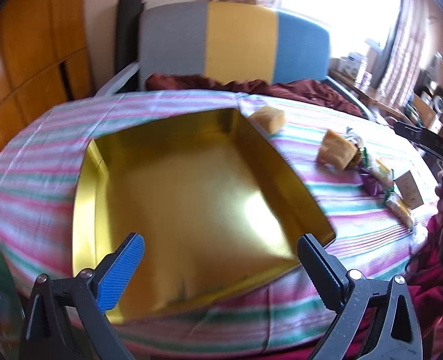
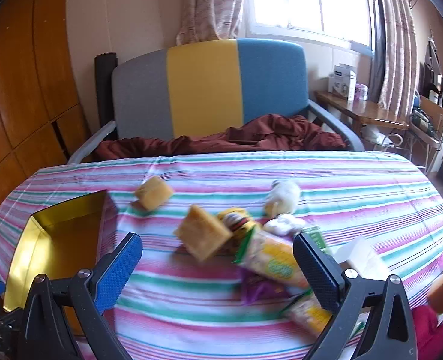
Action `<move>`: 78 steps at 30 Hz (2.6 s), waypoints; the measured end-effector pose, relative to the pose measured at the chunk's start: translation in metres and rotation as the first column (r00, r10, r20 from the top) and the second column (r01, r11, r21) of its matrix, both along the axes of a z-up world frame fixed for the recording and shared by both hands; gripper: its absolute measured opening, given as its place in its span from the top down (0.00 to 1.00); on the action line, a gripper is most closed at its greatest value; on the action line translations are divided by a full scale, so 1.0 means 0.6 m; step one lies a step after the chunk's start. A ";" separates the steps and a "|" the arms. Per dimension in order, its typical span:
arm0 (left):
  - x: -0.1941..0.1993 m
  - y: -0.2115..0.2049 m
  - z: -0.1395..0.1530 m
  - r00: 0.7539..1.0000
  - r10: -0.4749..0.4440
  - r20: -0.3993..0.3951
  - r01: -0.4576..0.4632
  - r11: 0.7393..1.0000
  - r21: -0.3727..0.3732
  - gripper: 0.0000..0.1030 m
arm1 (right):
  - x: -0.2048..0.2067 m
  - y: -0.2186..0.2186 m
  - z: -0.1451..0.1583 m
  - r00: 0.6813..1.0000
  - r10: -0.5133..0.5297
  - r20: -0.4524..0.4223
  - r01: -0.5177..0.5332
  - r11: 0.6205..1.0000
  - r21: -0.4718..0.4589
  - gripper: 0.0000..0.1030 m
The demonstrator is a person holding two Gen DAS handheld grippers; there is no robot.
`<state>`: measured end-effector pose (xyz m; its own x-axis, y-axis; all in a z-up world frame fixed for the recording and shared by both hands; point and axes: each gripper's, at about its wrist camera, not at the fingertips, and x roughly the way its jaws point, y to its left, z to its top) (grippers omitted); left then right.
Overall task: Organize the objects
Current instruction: 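Grasp the yellow sponge from the pile with the left gripper, then carry the sponge toward the gold tray with the left gripper while the right gripper grasps the white wrapped bundle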
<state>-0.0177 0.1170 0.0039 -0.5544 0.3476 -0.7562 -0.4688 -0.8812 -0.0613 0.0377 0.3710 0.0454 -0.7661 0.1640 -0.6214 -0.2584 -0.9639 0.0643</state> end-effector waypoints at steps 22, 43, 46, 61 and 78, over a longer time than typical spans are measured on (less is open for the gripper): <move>-0.314 0.367 -0.039 0.942 -0.326 0.075 0.335 0.910 -0.244 0.10 | -0.028 0.171 -0.042 1.000 -0.028 0.008 0.029 0.979 -0.200 0.01; -0.367 0.411 -0.095 0.933 -0.299 0.198 0.335 0.925 -0.181 0.43 | -0.029 0.184 -0.048 0.998 -0.052 0.032 0.058 0.974 -0.219 0.01; -0.326 0.398 -0.067 0.935 -0.312 0.169 0.337 0.930 -0.149 0.43 | -0.025 0.208 -0.050 0.994 -0.102 0.037 0.108 0.958 -0.265 0.01; -0.095 0.284 0.043 0.925 -0.372 0.083 0.370 0.928 0.038 0.43 | -0.035 0.221 -0.074 0.989 -0.094 0.111 0.123 0.945 -0.301 0.06; -0.019 0.125 0.009 0.949 -0.278 0.145 0.249 0.949 0.193 0.43 | 0.039 0.206 -0.026 0.899 0.130 0.418 -0.026 0.969 -0.244 0.17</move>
